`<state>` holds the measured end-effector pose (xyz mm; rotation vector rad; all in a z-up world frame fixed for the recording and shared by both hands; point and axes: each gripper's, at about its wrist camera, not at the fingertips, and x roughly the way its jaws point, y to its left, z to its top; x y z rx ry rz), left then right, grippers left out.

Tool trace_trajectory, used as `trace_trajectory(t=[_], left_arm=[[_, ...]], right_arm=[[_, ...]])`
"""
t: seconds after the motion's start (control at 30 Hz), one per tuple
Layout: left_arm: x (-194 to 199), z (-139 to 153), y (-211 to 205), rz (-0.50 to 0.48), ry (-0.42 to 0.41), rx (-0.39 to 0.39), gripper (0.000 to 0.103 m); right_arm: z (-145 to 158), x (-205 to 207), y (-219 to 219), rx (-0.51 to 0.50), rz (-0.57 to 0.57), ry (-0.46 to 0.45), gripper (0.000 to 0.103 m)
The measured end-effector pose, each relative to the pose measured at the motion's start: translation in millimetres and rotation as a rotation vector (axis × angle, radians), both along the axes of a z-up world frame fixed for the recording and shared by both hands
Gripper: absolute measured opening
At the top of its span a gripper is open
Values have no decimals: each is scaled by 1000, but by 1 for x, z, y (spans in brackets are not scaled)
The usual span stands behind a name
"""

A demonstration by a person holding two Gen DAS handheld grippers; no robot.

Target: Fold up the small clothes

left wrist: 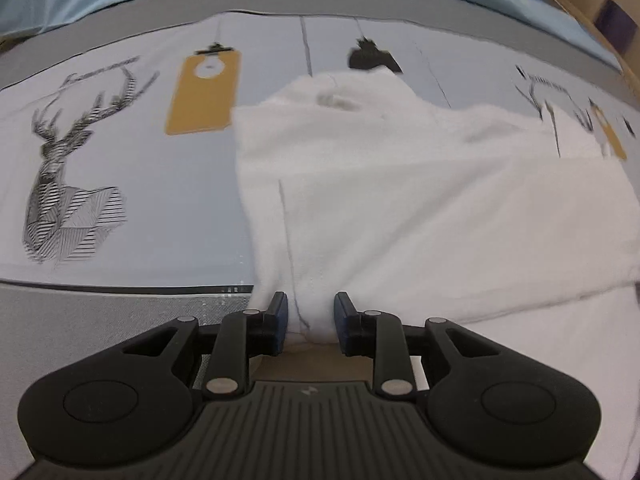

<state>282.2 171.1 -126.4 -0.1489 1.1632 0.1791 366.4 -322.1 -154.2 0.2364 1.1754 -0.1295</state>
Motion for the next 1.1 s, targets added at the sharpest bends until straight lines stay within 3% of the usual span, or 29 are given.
trace_trajectory(t=[0.1,0.13,0.2,0.23,0.3,0.5,0.6,0.73,0.9,1.0,1.1], left_arm=[[-5,12,-4,-17,-72,-18,29],[-5,7,-5,-21,-53,-11,29],[-8,-11,-6,-31,16,16,30],[-10,-10,-6,-34,-1,17,30],[-14,3,-6,-16,-6,24,30],[-46,53,-7,-17,-99,-10,32],[-74,79,4,35,-126,-96,32],[-124,100,5,28,-162,-124,32],[-181,85,2,82,-120,-145,29],[-204,73,-5,63,-89,-126,27],[-224,51,-5,24,-32,-173,27]], right_arm=[[15,-5,1,12,3,-107,42],[14,-4,2,-16,25,-117,42],[-1,-4,1,-63,34,-57,43],[-9,-5,-4,-59,19,-22,49],[-10,-8,-14,-11,-24,-14,50],[38,-29,-9,-71,32,-90,50],[64,-50,-11,-58,48,-112,50],[89,-91,-18,0,76,-136,50],[99,-154,-24,44,74,-164,50],[91,-185,-29,106,35,-142,45],[78,-200,-26,136,45,-100,45]])
